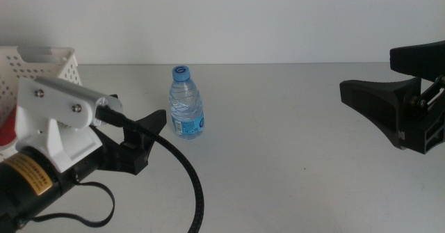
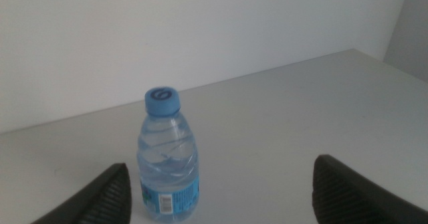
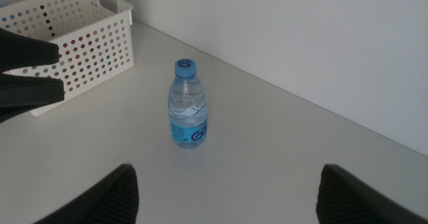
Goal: Use arms to grab the bottles and put them into the dustbin to the left of the table.
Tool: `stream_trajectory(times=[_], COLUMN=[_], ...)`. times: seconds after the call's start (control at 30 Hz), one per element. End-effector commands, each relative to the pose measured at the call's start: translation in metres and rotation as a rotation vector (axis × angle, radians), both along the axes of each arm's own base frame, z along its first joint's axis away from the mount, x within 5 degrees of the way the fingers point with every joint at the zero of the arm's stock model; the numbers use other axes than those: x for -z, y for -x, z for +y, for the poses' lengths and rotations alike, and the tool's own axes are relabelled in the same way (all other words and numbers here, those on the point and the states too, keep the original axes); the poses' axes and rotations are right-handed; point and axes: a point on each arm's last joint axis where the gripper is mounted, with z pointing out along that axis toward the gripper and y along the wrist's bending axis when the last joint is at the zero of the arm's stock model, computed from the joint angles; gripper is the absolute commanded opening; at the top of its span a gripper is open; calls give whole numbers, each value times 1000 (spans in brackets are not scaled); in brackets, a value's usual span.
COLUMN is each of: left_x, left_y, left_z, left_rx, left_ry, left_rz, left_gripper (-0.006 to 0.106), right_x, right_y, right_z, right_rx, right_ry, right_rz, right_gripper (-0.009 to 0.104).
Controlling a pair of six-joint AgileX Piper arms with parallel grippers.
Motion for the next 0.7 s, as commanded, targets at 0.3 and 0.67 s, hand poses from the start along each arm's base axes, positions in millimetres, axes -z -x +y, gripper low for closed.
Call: stream_trajectory(times=[0.3, 0.67], left_x=[5, 17], left_y=[0, -17], left_z=[9, 1], left_rx=[-81, -82], left_ry=[74, 72], left_rz=[-42, -82], left_gripper=[91, 91], right_x=[-16, -16], right_y=[1, 1], right_z=[-1, -1], right_rx=[4, 4], right_ry=[-44, -44], right_rz=[-93, -93], right_gripper=[68, 68])
